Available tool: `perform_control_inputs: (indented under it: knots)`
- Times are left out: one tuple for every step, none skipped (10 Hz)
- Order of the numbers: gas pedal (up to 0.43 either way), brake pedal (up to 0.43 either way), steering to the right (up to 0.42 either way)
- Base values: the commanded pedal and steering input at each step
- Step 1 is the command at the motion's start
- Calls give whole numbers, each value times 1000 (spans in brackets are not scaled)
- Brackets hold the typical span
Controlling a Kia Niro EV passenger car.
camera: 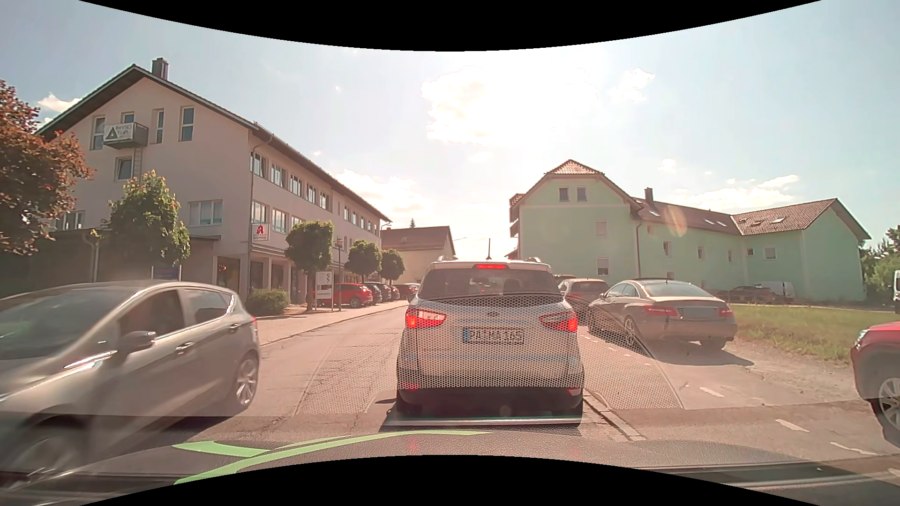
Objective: Follow the waypoints while adhering to traffic rules and regulations
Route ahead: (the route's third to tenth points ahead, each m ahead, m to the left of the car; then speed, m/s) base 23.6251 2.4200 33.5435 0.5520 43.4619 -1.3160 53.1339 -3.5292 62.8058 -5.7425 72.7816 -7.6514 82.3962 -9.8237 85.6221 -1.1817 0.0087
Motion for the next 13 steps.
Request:
perform_control_inputs:
  knots:
    - [0, 262, 10]
    - [0, 262, 10]
    - [0, 262, 10]
    - [0, 262, 10]
    - [0, 262, 10]
    - [0, 262, 10]
    - [0, 262, 10]
    - [0, 262, 10]
    - [0, 262, 10]
    - [0, 262, 10]
    - [0, 262, 10]
    - [0, 262, 10]
    - [0, 262, 10]
